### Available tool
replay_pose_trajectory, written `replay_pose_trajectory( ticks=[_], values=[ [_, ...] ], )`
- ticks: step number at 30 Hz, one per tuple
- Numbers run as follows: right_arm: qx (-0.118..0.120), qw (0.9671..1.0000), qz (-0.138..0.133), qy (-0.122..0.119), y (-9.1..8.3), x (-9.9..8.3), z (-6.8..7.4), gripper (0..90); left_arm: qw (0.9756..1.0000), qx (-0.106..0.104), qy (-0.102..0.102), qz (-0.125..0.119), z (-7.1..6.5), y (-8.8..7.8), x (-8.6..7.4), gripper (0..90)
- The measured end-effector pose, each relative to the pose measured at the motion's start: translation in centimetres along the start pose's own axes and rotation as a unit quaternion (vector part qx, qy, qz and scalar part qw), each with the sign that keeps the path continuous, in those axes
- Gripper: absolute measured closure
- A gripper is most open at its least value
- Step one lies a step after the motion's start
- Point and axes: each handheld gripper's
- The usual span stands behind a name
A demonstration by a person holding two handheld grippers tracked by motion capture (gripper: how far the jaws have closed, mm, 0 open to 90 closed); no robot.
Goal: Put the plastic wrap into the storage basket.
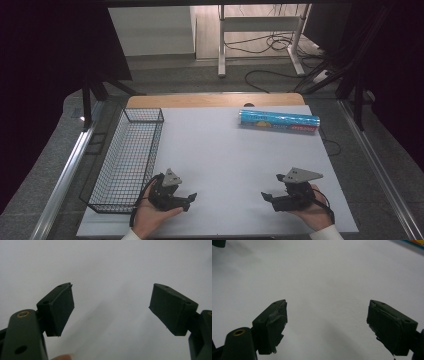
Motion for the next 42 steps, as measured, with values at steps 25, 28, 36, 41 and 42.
replay_pose_trajectory(
  ticks=[25, 28, 36, 41, 42],
  values=[
    [-0.001, 0.9940, 0.060, -0.092, 0.6, 3.5, -0.6, 20.9, 0.9999, -0.011, -0.007, -0.002, 0.3, -0.2, 0.0, 19.4],
    [-0.007, 0.9922, 0.068, -0.104, 0.6, 4.9, -1.8, 20.4, 0.9999, -0.011, -0.005, 0.000, 0.3, -0.1, -0.1, 19.4],
    [-0.022, 0.9896, 0.085, -0.114, 0.6, 7.2, -4.3, 21.8, 0.9999, -0.009, -0.007, 0.002, 0.4, -0.1, -0.1, 19.3],
    [-0.050, 0.9847, 0.108, -0.127, 1.1, 9.2, -7.5, 22.7, 0.9999, -0.007, -0.012, 0.000, 0.5, -0.2, -0.1, 19.3],
    [-0.050, 0.9847, 0.108, -0.127, 1.1, 9.2, -7.5, 22.7, 0.9999, -0.007, -0.012, 0.000, 0.5, -0.2, -0.1, 19.3]
  ],
)
Point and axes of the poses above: each handheld gripper's, and its own axes: y roughly forward along the jaws, x roughly out of its top, z roughly to its left
